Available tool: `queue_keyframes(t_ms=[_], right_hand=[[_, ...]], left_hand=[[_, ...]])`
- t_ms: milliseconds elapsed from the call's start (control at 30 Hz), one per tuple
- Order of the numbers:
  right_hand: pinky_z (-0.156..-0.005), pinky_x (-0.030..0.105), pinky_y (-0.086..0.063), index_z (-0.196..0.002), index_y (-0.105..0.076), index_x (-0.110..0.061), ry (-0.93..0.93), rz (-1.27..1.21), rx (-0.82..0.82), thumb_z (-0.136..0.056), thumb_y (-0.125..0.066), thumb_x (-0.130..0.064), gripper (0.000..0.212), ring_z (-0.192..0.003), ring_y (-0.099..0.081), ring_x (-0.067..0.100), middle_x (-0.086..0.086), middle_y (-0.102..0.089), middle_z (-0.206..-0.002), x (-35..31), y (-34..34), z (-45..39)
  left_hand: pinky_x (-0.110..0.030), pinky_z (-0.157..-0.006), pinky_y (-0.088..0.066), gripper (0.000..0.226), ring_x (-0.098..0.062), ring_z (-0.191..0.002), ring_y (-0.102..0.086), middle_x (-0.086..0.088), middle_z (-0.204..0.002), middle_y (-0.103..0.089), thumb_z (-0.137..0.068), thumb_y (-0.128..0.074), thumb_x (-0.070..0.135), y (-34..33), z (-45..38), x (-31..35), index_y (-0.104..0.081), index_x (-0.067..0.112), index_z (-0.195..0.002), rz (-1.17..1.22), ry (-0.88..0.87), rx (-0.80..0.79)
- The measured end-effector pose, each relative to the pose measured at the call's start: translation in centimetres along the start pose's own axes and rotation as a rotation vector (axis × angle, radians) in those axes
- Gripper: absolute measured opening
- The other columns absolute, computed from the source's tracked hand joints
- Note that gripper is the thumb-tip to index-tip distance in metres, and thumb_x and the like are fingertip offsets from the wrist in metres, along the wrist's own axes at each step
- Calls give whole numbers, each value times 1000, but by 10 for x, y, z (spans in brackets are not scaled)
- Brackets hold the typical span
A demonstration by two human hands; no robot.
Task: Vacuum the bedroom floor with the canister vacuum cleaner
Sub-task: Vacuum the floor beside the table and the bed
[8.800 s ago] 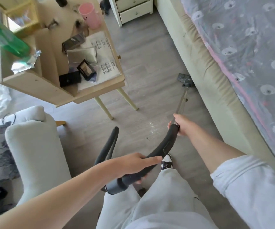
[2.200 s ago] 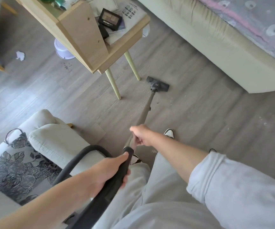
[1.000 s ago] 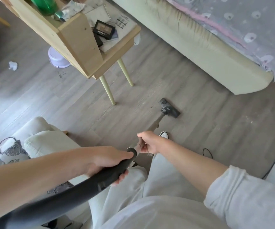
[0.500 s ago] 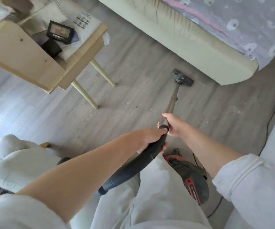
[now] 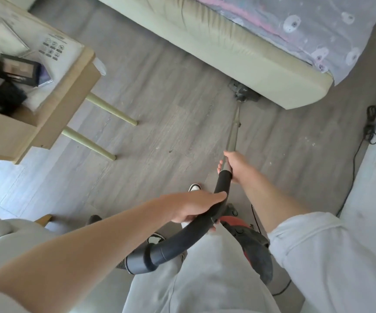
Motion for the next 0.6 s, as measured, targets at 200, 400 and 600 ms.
queue_keyframes(t_ms=[200, 400, 600], right_hand=[[-51, 29, -46, -102, -45, -12, -6, -49, 49, -99, -51, -21, 12, -47, -44, 19, 7, -46, -65, 32, 41, 12], [-54, 32, -47, -88, -45, -11, -3, -47, 137, -99, -56, -22, 20, -63, -49, 20, 8, -48, -80, 23, 78, 6], [-50, 31, -45, -102, -45, -9, 25, 0, 78, -100, -54, -20, 15, -53, -48, 18, 7, -49, -75, 16, 23, 3]], left_hand=[[-23, -50, -53, 52, -14, -47, -63, -3, -74, -63, -98, -43, 66, -36, -3, -33, -57, 16, -102, -50, -3, 21], [-17, -41, -48, 52, -11, -35, -56, 0, -54, -62, -102, -43, 60, -62, -12, -18, -56, 11, -88, -67, -70, 80], [-23, -48, -53, 52, -16, -47, -64, -1, -67, -71, -98, -52, 60, -10, 5, -20, -66, 11, -104, -137, -184, 252]])
Point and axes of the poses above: each hand's wrist, its own z-axis away from the middle knuckle, its own y-axis out of the back of the hand, x = y × z, the point moved 2 cm from there along -z, towards the middle knuckle
